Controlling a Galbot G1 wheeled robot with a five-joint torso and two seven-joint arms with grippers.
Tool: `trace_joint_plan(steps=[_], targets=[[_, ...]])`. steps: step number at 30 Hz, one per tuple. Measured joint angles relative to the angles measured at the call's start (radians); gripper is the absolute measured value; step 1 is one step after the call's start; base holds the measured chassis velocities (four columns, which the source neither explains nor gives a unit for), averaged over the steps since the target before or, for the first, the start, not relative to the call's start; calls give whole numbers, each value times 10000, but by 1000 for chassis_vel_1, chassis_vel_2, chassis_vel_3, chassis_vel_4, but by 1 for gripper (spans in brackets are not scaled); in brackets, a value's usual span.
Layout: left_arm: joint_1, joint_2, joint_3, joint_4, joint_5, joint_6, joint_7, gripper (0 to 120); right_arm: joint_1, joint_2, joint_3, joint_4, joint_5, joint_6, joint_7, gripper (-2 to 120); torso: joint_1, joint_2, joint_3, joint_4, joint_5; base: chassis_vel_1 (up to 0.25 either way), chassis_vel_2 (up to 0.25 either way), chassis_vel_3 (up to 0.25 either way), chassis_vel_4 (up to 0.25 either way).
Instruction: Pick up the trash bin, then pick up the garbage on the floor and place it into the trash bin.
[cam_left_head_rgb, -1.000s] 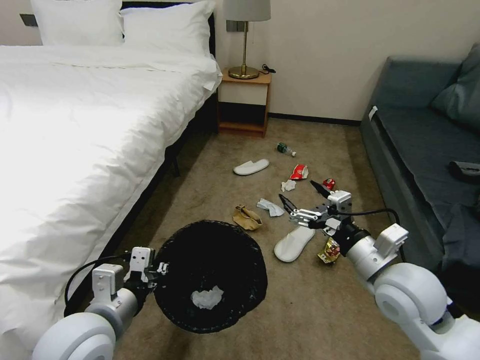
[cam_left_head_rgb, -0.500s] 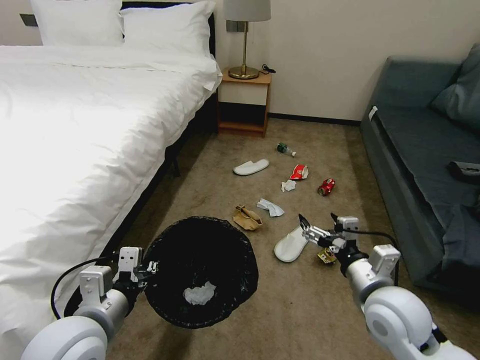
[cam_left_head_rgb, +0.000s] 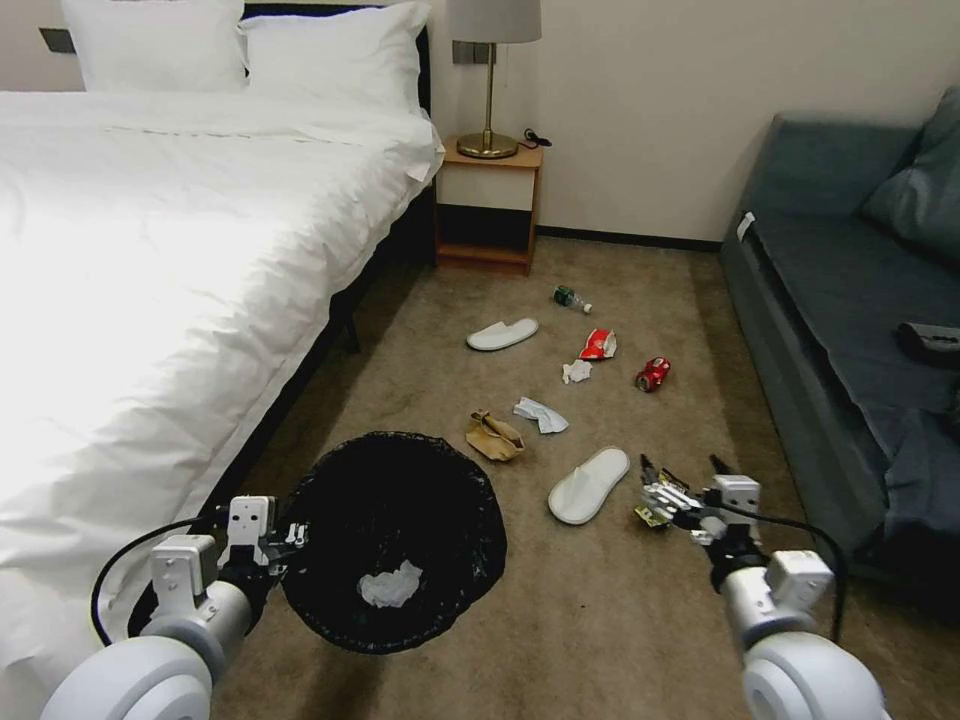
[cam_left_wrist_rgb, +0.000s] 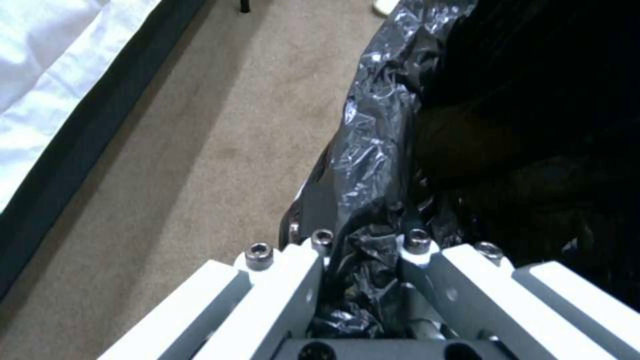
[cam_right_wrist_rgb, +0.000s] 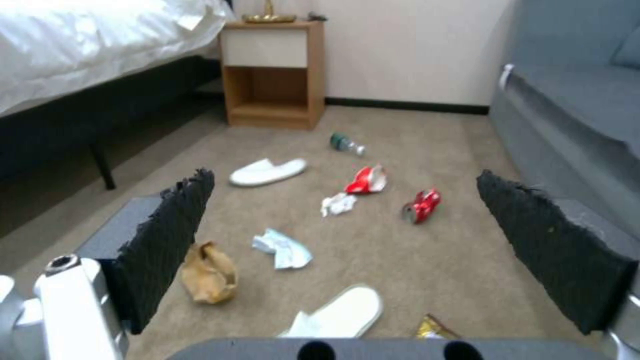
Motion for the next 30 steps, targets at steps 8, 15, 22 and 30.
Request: trace_joint_plan(steps=[8,15,22,30], targets=[[55,-93,-29,-88,29,0,-13,2,-135,114,465,71,182,119,-120,100,0,0,0,1,1,0,0,0,0],[173,-175,-85,-230,57,0,-15,2,-180,153,501,168,238,148,-119,100,0,0,0,1,1,-65,70,66,-80],[240,-196,-130,-319,71,0,-15,2,-219,143,521,187,309,148,-112,100,0,0,3,1,2,-137,133,136,-132],[383,-226,-165,-425,124,0,2,2,-241,198,454,181,332,148,-113,100,-1,0,1,1,1,-111,107,102,-106]])
